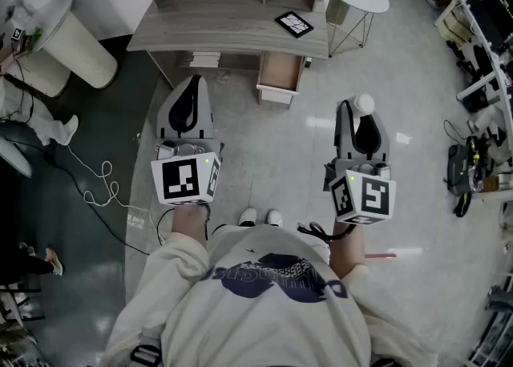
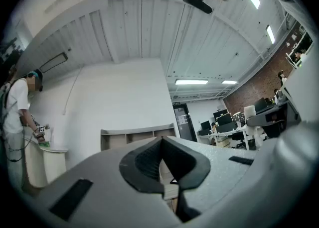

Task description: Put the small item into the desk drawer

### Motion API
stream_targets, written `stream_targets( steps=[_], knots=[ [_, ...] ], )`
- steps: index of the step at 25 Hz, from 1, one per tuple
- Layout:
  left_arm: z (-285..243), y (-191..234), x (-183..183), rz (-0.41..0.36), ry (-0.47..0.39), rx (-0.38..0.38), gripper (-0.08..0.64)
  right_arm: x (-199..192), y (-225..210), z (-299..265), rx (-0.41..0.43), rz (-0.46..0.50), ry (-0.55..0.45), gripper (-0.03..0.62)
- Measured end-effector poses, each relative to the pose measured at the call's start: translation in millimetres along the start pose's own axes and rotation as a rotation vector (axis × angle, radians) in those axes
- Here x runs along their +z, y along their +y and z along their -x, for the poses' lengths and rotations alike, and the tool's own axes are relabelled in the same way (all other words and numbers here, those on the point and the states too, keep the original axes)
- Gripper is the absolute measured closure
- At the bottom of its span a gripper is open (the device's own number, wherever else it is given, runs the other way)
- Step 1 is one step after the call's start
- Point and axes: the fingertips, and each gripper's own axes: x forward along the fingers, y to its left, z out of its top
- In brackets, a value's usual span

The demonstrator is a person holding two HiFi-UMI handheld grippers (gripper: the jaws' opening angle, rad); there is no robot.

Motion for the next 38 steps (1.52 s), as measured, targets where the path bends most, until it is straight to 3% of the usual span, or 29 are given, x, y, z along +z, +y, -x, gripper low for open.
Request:
stream_targets(
  steps=[13,18,23,38],
  knots=[
    [0,7,-3,0.004,0.006,0.016,0.552,-2,2,-2,-0.003,0.015,0.014,0.471],
    [2,7,-5,0.007,0.011,0.022,0.552,1,-2,1,0.024,-0.061,-0.014,0.469],
    [4,10,-4,0.011,0.009,0.032,0.552,6,-5,3,0.029,-0.078,-0.026,0.468],
    [-8,-33,-11,0.006,0.051,0.066,0.552,-5,-44,5,0.094,-0.081,0.006,0.468]
  ],
)
